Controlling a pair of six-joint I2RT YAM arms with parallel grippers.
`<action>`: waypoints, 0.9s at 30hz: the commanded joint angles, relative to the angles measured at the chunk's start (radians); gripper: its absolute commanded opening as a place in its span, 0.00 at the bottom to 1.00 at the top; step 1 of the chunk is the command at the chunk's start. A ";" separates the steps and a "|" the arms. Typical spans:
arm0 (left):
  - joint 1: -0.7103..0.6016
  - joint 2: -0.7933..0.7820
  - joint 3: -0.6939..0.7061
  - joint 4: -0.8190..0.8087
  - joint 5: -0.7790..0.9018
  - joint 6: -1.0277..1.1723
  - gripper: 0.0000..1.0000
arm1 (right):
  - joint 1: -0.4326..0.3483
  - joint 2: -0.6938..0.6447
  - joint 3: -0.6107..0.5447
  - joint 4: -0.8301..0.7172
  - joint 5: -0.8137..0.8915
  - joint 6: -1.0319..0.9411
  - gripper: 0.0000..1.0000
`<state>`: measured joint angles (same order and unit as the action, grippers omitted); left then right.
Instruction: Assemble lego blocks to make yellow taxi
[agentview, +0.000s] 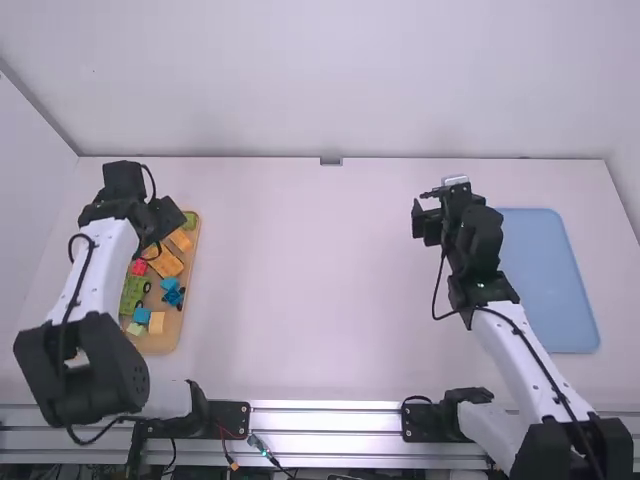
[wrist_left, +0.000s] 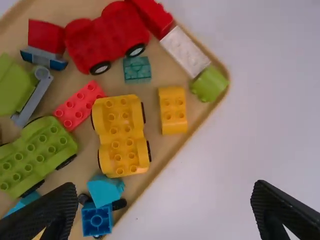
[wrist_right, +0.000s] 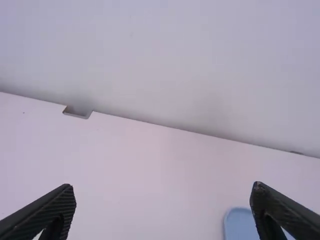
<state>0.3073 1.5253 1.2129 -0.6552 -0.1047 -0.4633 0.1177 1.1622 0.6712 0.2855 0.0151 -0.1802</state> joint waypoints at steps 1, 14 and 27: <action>0.033 0.078 0.045 -0.022 0.005 -0.033 0.95 | -0.001 0.034 0.052 0.007 0.008 -0.016 0.94; 0.132 0.333 0.105 -0.018 0.076 -0.006 0.99 | 0.035 0.093 0.087 0.021 0.008 -0.026 0.99; 0.126 0.392 0.061 0.019 0.083 0.008 0.99 | 0.060 0.093 0.087 0.022 0.008 -0.026 0.99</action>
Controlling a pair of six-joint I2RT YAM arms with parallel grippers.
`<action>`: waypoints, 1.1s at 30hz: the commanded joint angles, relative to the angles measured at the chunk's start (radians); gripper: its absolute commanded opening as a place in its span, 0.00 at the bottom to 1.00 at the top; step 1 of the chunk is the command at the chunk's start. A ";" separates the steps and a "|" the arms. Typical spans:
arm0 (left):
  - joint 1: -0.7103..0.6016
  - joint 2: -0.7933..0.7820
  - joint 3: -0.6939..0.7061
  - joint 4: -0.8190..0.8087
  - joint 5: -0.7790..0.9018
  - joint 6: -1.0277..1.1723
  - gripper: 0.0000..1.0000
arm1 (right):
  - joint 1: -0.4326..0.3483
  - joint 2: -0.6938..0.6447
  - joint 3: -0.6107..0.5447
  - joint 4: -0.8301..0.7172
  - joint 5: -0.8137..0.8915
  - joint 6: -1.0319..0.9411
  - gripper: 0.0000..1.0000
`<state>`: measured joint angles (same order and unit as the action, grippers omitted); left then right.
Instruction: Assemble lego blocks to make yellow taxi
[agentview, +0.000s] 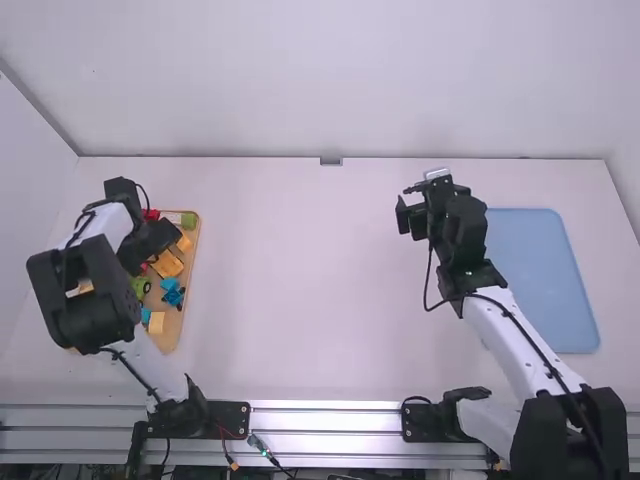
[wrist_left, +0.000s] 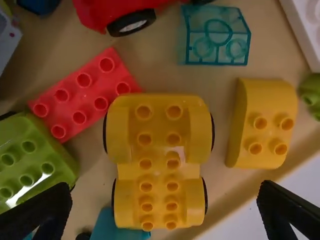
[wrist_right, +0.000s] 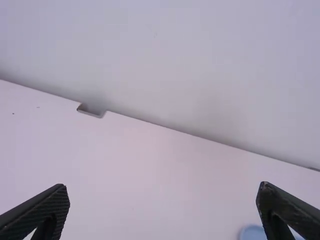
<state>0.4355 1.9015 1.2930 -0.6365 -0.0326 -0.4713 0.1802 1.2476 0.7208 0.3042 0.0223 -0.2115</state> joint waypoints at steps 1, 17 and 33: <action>-0.005 0.016 -0.034 0.014 0.018 0.016 0.98 | -0.002 0.008 0.037 0.004 0.001 0.005 0.99; -0.005 0.016 -0.147 0.138 0.018 0.024 0.92 | -0.003 0.008 0.037 0.007 0.001 0.036 0.99; -0.004 0.016 -0.216 0.234 0.069 0.057 0.72 | -0.002 0.008 0.037 0.010 0.001 0.035 0.99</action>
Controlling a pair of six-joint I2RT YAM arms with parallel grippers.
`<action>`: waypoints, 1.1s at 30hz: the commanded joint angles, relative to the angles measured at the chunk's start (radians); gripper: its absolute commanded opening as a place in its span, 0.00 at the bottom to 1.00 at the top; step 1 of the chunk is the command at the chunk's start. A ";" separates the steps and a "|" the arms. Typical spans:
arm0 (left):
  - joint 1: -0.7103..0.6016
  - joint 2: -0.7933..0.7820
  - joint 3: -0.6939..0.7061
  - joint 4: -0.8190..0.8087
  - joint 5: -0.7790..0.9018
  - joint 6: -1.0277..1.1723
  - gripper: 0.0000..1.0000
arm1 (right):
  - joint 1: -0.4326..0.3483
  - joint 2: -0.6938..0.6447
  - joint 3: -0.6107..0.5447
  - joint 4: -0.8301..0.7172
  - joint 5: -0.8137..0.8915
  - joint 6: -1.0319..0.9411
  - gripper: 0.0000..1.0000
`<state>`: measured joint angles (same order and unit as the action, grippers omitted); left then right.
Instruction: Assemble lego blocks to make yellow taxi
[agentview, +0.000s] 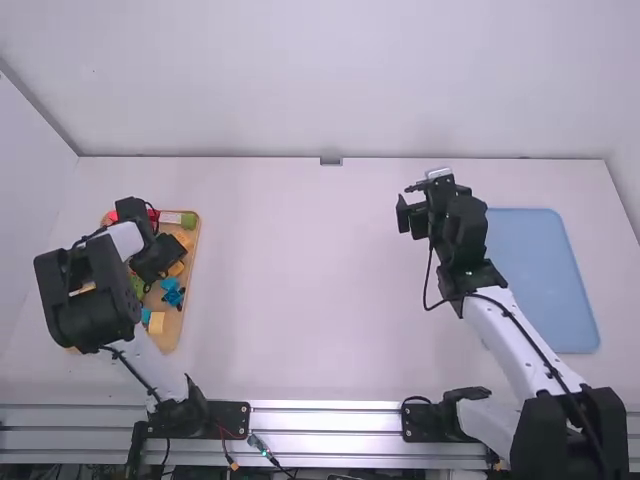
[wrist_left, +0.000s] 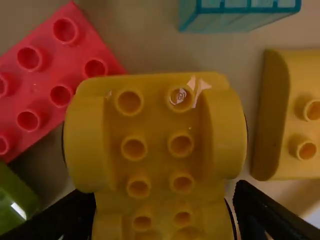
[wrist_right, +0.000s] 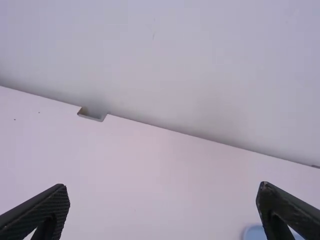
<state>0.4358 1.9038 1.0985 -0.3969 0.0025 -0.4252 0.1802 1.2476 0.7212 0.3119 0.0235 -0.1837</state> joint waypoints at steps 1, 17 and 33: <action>-0.004 0.013 -0.022 -0.006 0.031 0.015 0.69 | -0.003 0.008 0.037 0.002 0.000 0.008 0.99; -0.004 0.013 -0.020 -0.064 0.035 0.003 0.81 | -0.002 0.008 0.037 0.002 0.000 0.007 0.99; -0.005 0.013 -0.043 -0.065 0.069 0.003 0.69 | -0.002 0.008 0.037 0.003 0.000 0.007 0.99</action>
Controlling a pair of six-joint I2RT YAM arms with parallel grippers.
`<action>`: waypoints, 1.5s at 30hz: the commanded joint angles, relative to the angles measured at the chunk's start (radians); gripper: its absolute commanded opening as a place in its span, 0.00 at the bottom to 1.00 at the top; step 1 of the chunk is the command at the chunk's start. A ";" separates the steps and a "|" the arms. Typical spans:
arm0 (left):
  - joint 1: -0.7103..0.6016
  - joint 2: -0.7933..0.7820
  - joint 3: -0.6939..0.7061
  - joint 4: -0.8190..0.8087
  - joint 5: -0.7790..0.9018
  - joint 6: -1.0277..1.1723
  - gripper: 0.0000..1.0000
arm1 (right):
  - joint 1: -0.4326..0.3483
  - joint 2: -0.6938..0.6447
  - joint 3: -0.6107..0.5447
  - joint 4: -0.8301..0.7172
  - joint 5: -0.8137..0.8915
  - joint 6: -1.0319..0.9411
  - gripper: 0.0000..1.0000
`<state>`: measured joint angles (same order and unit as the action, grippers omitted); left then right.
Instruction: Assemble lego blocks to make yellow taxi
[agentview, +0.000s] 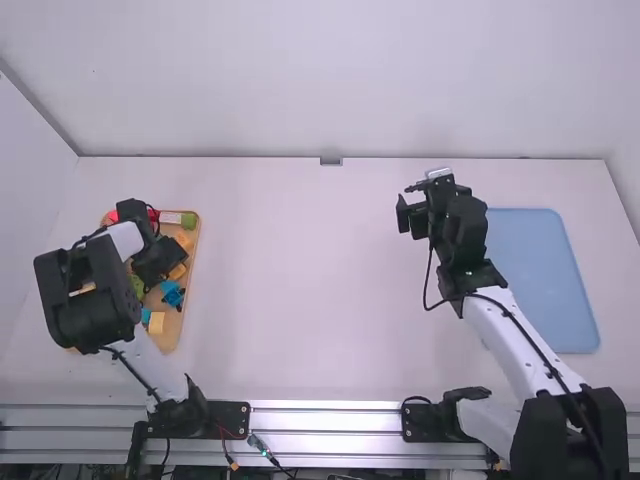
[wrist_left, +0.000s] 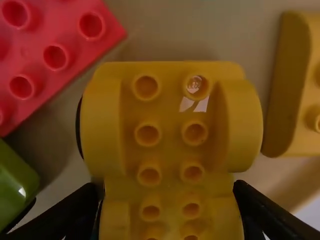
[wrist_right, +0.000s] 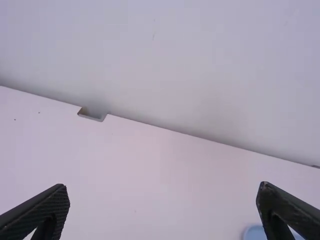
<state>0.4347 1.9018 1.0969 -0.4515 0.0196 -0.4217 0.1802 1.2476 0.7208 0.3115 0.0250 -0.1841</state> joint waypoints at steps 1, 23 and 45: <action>-0.003 0.015 -0.043 -0.011 0.052 0.000 0.67 | -0.002 0.008 0.037 0.003 -0.002 0.007 0.99; -0.021 0.007 0.200 -0.198 0.052 0.060 0.34 | -0.002 0.007 0.039 0.008 -0.001 0.004 0.99; -0.741 0.008 0.340 -0.397 0.223 1.136 0.22 | -0.002 0.007 0.039 0.045 -0.001 0.000 0.99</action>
<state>-0.2501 1.9102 1.4628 -0.8307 0.2195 0.4770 0.1802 1.2476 0.7208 0.3527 0.0208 -0.1871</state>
